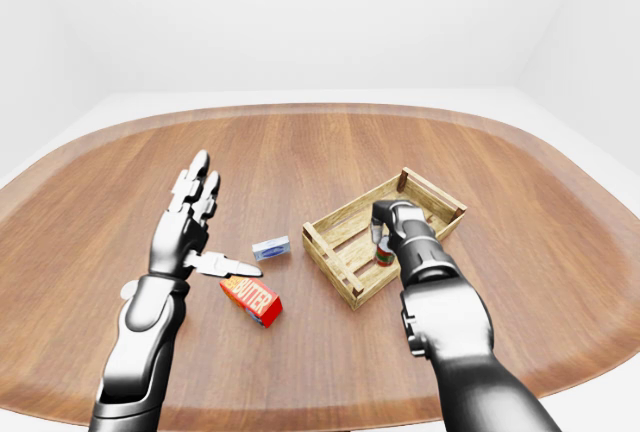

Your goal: Pick up the tomato sauce, and put it in the wooden tray.

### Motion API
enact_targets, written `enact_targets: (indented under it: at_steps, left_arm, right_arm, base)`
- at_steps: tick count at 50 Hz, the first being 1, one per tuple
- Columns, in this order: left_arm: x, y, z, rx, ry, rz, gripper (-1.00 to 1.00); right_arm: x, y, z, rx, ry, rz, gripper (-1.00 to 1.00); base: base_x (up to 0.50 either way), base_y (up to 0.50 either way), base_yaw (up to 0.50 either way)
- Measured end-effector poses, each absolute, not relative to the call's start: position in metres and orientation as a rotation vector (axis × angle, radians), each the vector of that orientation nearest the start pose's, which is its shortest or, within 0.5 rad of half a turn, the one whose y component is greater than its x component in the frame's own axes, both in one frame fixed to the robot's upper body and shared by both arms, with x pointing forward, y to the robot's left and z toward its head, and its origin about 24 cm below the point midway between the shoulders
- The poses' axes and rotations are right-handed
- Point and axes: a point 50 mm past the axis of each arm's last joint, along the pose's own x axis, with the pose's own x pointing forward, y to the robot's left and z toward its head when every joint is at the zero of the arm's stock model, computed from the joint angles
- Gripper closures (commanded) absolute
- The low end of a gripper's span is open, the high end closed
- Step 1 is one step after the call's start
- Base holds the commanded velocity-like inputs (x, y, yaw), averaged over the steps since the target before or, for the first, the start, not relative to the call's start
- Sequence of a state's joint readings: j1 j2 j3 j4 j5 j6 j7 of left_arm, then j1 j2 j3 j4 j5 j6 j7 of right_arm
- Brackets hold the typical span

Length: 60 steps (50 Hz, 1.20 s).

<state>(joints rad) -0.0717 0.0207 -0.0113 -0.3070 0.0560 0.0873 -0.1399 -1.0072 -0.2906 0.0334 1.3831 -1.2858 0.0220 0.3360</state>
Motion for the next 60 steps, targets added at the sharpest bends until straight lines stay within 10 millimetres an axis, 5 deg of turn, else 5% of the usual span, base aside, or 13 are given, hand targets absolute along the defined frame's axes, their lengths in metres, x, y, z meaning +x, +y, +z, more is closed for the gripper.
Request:
enact_targets:
  at_steps: [7, 18, 23, 41, 60]
  left_arm:
    - [0.257, 0.137, 0.122, 0.092, -0.288, -0.158, -1.00]
    - [0.257, 0.137, 0.123, 0.092, -0.291, -0.158, -1.00]
    - [0.257, 0.137, 0.122, 0.092, -0.290, -0.158, -1.00]
    - [0.257, 0.138, 0.124, 0.093, -0.296, -0.157, -1.00]
    - [0.257, 0.139, 0.127, 0.092, -0.312, -0.153, -1.00]
  right_arm:
    - [0.385, -0.201, 0.058, -1.516, 0.646, 0.439, -0.39]
    - [0.386, -0.201, 0.060, -1.520, 0.640, 0.435, -0.58]
    - [0.387, -0.200, 0.061, -1.519, 0.635, 0.436, -1.00]
    - [0.396, -0.196, 0.081, -1.489, 0.532, 0.452, -1.00]
    - [0.411, -0.204, 0.129, -1.372, 0.385, 0.329, -1.00]
  base:
    - [0.00, 0.00, 0.00]
    - [0.00, 0.00, 0.00]
    - [0.00, 0.00, 0.00]
    - [0.00, 0.00, 0.00]
    - [0.00, 0.00, 0.00]
